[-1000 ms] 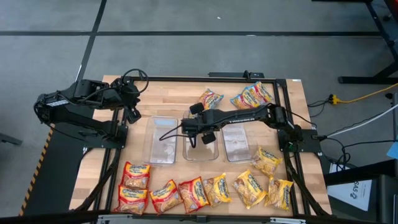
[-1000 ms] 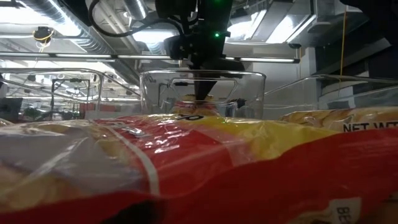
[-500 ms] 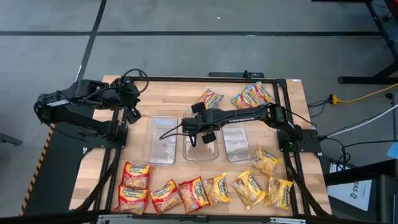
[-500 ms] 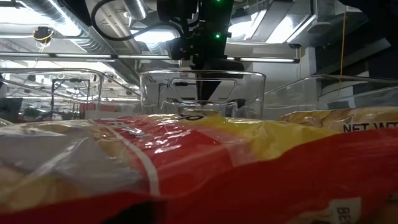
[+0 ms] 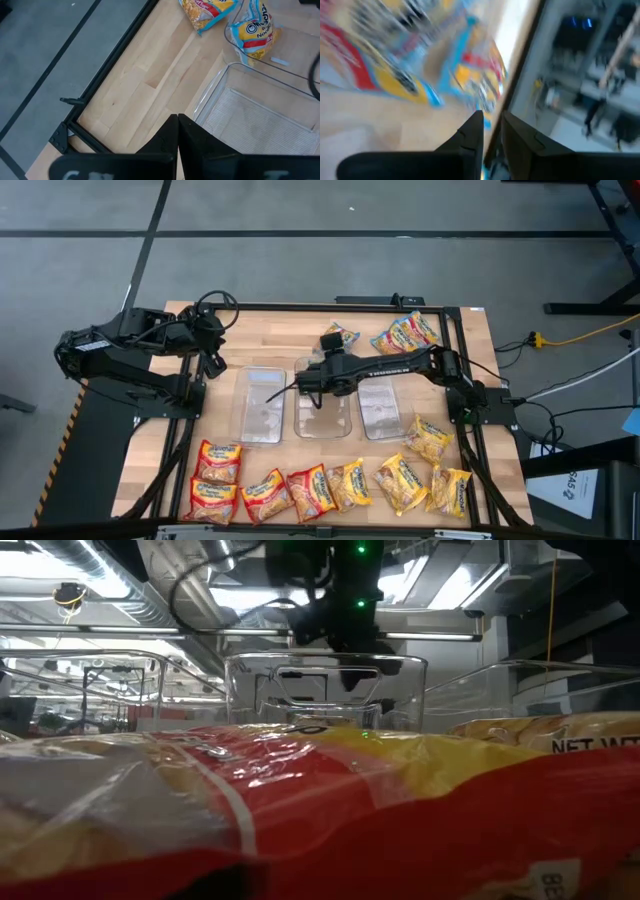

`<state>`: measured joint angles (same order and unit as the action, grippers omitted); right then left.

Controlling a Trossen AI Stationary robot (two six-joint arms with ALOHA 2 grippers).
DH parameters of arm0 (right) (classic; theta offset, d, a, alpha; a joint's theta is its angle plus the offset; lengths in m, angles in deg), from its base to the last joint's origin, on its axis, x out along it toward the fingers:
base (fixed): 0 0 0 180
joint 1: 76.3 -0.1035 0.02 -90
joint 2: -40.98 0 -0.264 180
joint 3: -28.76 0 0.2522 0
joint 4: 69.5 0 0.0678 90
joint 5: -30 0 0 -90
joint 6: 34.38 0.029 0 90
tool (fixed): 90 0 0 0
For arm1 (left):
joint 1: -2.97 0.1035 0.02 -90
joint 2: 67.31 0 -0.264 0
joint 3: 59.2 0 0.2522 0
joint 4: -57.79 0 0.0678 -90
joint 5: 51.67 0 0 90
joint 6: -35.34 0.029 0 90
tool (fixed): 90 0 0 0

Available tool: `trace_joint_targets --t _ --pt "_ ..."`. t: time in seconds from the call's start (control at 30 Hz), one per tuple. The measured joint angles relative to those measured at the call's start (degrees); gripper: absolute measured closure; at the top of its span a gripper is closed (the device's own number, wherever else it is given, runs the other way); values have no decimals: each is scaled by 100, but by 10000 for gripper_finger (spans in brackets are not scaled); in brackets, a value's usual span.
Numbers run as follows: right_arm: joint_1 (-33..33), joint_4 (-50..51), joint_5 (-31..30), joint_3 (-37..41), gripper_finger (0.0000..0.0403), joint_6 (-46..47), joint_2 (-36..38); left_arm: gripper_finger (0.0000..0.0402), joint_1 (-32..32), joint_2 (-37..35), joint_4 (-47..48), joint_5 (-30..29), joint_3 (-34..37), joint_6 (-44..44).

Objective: Sort Maruchan noodles
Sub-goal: Put the blue noodle pack into the middle transparent bin

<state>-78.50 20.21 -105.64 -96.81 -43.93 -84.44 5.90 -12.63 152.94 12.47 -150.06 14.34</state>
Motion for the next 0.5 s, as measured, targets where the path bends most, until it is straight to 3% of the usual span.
trace_joint_targets --t 0.17,0.27,0.4,0.5 --pt "117 1405 -87 14 336 1843 345 401 -2 2 0 -2 0 0" --pt "349 1258 214 247 336 2283 947 401 -1 -1 0 -1 0 0" --pt "877 1126 151 707 336 2858 1832 401 -1 -1 2 -2 0 -7" --pt "1444 459 476 1284 336 2913 2395 401 1 2 -1 -2 0 -9"
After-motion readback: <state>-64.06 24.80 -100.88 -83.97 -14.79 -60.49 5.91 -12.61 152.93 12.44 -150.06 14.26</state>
